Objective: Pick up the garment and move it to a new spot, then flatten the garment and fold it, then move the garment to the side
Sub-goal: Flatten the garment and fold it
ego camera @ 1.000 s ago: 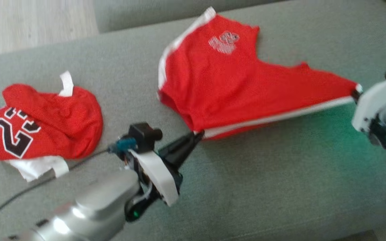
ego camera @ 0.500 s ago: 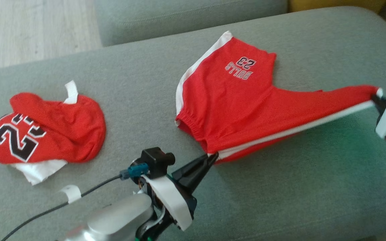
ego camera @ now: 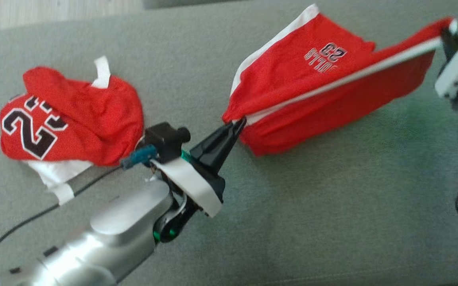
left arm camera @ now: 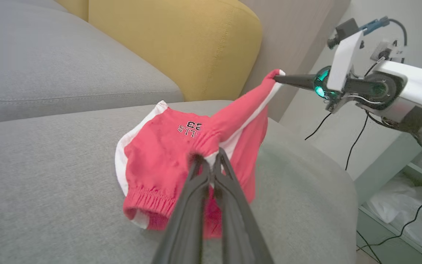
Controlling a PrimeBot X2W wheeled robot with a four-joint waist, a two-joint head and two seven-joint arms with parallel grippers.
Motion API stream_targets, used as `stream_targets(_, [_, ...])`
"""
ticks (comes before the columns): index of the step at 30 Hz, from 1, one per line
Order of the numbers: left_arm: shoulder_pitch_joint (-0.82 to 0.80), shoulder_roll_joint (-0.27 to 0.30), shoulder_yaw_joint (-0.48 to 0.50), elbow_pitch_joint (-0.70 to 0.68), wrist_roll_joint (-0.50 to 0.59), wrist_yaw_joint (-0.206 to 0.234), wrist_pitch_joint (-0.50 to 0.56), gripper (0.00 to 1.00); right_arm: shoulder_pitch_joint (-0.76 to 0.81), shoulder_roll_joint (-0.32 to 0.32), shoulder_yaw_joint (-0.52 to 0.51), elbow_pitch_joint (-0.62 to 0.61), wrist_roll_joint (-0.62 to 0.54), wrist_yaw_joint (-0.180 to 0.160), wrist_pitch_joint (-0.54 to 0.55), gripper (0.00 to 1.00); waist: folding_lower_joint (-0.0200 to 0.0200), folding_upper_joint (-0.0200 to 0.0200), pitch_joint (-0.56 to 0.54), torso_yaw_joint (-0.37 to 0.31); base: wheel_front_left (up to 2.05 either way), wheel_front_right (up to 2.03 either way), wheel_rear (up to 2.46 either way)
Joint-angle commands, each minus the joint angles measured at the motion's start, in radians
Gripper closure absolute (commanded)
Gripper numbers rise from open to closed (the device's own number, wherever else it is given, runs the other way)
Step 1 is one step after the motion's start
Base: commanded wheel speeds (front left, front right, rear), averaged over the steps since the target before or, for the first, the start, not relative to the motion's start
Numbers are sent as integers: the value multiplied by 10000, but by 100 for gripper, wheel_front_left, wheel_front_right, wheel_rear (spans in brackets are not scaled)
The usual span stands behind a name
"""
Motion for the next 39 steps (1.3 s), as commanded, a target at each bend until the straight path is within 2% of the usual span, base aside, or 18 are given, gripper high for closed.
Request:
stream_targets(1, [-622, 52, 457, -153, 76, -87, -48, 100, -624, 72, -75, -133, -271, -9, -171, 100, -2, 0, 547, 362, 0, 0, 0])
stream_targets(12, [-1676, -674, 507, 527, 310, -353, -37, 100, -2913, 520, -773, 1888, -2397, -9, -988, 100, -2, 0, 1882, 1255, 0, 0, 0])
stream_targets(28, [-2709, -1866, 406, 1946, 536, -722, -236, 100, -4841, 485, -2088, 4048, -4481, -9, -1974, 100, -2, 0, 3120, 2253, 0, 0, 0])
stream_targets(29, [-2734, -1903, 384, 2016, 541, -737, -245, 100, -4898, 463, -2157, 4133, -4600, -9, -2001, 60, -2, 0, 3160, 2286, 0, 0, 0])
stream_targets(30, [-2740, -1941, 378, 2101, 513, -748, -250, 100, -4941, 435, -2272, 4208, -4696, -9, -2041, 0, -2, 0, 3183, 2312, 0, 0, 0])
stream_targets(31, [-2747, -1977, 376, 2183, 487, -757, -255, 80, -4978, 422, -2371, 4276, -4803, -9, -2079, 0, -2, 0, 3199, 2336, 0, 0, 0])
stream_targets(32, [-2758, -2008, 376, 2256, 477, -765, -263, 24, -5012, 423, -2457, 4333, -4896, -9, -2136, 0, -2, 0, 3208, 2357, 0, 0, 0])
stream_targets(33, [-2761, -2031, 390, 2329, 468, -771, -274, 0, -5041, 428, -2568, 4383, -4966, -9, -2200, 0, -2, 0, 3211, 2369, 0, 0, 0])
stream_targets(39, [-2633, -1978, 448, 2741, 507, -801, -340, 0, -5032, 445, -3218, 4674, -5272, -9, -2673, 0, -2, 0, 2894, 2319, 0, 0, 0])
